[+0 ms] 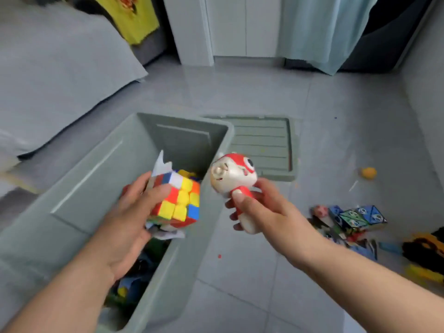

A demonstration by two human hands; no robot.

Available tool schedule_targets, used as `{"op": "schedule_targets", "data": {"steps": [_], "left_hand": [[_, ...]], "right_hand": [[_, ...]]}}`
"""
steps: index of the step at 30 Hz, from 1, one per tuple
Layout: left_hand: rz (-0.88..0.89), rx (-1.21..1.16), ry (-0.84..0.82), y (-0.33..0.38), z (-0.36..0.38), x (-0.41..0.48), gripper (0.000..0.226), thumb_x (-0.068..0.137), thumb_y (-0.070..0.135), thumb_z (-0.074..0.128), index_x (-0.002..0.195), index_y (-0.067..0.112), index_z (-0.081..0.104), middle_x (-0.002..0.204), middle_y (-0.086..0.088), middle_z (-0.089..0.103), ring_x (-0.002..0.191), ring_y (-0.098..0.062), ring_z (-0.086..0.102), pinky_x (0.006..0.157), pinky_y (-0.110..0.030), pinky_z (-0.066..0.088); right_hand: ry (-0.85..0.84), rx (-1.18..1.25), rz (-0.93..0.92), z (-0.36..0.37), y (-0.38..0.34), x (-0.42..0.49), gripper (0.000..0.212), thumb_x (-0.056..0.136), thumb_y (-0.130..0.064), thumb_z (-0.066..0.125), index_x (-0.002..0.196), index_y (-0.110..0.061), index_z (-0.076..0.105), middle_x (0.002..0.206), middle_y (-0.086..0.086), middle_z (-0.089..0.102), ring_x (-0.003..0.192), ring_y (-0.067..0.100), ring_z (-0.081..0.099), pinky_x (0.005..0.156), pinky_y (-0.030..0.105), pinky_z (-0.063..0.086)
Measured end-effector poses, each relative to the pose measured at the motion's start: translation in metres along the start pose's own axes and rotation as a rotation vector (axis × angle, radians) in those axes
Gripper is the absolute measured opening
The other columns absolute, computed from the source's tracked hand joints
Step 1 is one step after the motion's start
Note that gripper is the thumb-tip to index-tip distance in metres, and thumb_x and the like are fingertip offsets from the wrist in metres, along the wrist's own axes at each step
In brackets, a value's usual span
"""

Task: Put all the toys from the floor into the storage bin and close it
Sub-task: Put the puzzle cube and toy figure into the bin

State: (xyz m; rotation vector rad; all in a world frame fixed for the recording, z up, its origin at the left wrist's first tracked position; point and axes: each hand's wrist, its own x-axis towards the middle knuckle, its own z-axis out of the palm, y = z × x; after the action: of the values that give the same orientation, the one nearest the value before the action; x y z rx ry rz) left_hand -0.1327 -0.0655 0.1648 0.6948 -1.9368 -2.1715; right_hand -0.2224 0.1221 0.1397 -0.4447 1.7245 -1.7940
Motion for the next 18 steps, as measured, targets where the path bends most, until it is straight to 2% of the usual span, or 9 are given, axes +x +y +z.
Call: {"op": "schedule_targets", "data": {"steps": [2, 3, 5, 7, 10, 12, 14, 16, 18], "left_hand": [[-0.063, 0.213, 0.227, -0.016, -0.042, -0.011, 0.064, 0.046, 0.039, 0.080, 0.106, 0.028, 0.063, 0.095, -0.010, 0.072, 0.065, -0.015, 0.068, 0.054, -0.027, 0.053], [-0.103, 0.299, 0.291, -0.026, -0.056, -0.015, 0.057, 0.053, 0.032, 0.080, 0.106, 0.026, 0.061, 0.091, -0.008, 0.072, 0.066, -0.016, 0.068, 0.057, -0.027, 0.052], [-0.167, 0.446, 0.338, -0.051, -0.079, -0.012, 0.052, 0.053, 0.031, 0.078, 0.102, 0.026, 0.061, 0.085, -0.003, 0.071, 0.072, -0.019, 0.067, 0.067, -0.033, 0.054], [-0.189, 0.580, 0.295, -0.068, -0.094, -0.004, 0.057, 0.043, 0.045, 0.072, 0.097, 0.032, 0.060, 0.086, -0.001, 0.071, 0.081, -0.023, 0.067, 0.079, -0.043, 0.055], [-0.165, 0.749, 0.221, -0.082, -0.103, 0.005, 0.073, 0.050, 0.054, 0.069, 0.120, 0.051, 0.050, 0.116, -0.003, 0.063, 0.109, -0.023, 0.059, 0.094, -0.044, 0.050], [-0.182, 0.887, 0.265, -0.081, -0.097, 0.006, 0.091, 0.063, 0.058, 0.071, 0.142, 0.046, 0.028, 0.149, -0.011, 0.033, 0.136, -0.027, 0.035, 0.112, -0.042, 0.031], [-0.052, 1.043, 0.338, -0.069, -0.080, 0.005, 0.092, 0.069, 0.056, 0.069, 0.147, 0.036, 0.022, 0.155, -0.009, 0.018, 0.143, -0.027, 0.018, 0.115, -0.039, 0.017], [0.247, 0.959, 0.345, -0.053, -0.055, 0.006, 0.071, 0.076, 0.035, 0.069, 0.140, 0.026, 0.040, 0.142, -0.004, 0.037, 0.136, -0.026, 0.030, 0.111, -0.035, 0.023], [0.432, 0.721, 0.231, -0.041, -0.015, 0.010, 0.051, 0.077, 0.022, 0.067, 0.124, 0.031, 0.050, 0.123, 0.007, 0.050, 0.121, -0.018, 0.048, 0.104, -0.026, 0.032]], "right_hand": [[-0.118, -0.082, 0.098, 0.048, 0.002, 0.015, 0.037, 0.089, -0.035, 0.057, 0.119, -0.015, 0.044, 0.092, 0.012, 0.061, 0.074, 0.015, 0.059, 0.074, 0.040, 0.058], [-0.148, -0.077, 0.166, 0.070, 0.005, 0.023, 0.038, 0.090, -0.034, 0.056, 0.118, -0.013, 0.044, 0.094, 0.010, 0.060, 0.075, 0.016, 0.058, 0.069, 0.032, 0.058], [-0.173, 0.019, 0.331, 0.106, 0.008, 0.036, 0.030, 0.091, -0.030, 0.054, 0.111, -0.008, 0.048, 0.097, 0.008, 0.057, 0.076, 0.014, 0.056, 0.057, 0.019, 0.054], [-0.186, 0.042, 0.398, 0.131, 0.018, 0.049, 0.015, 0.093, -0.024, 0.049, 0.100, -0.012, 0.052, 0.091, 0.005, 0.054, 0.076, 0.013, 0.053, 0.066, 0.023, 0.052], [-0.220, -0.091, 0.364, 0.139, 0.034, 0.049, 0.010, 0.092, -0.013, 0.045, 0.088, -0.019, 0.052, 0.087, 0.002, 0.053, 0.083, 0.017, 0.052, 0.082, 0.031, 0.049], [-0.322, -0.177, 0.335, 0.126, 0.035, 0.034, 0.022, 0.092, -0.001, 0.040, 0.094, -0.017, 0.055, 0.096, 0.009, 0.056, 0.090, 0.022, 0.054, 0.084, 0.030, 0.045], [-0.399, -0.224, 0.362, 0.097, 0.034, 0.016, 0.038, 0.092, 0.006, 0.036, 0.118, -0.011, 0.056, 0.120, 0.010, 0.058, 0.107, 0.021, 0.056, 0.094, 0.027, 0.045], [-0.452, -0.213, 0.396, 0.058, 0.039, -0.002, 0.041, 0.091, 0.009, 0.036, 0.118, -0.012, 0.058, 0.117, 0.005, 0.059, 0.102, 0.014, 0.058, 0.095, 0.024, 0.045], [-0.426, -0.243, 0.432, 0.013, 0.052, -0.021, 0.034, 0.092, 0.007, 0.041, 0.111, -0.013, 0.060, 0.108, 0.002, 0.062, 0.096, 0.012, 0.059, 0.092, 0.023, 0.047]]}}
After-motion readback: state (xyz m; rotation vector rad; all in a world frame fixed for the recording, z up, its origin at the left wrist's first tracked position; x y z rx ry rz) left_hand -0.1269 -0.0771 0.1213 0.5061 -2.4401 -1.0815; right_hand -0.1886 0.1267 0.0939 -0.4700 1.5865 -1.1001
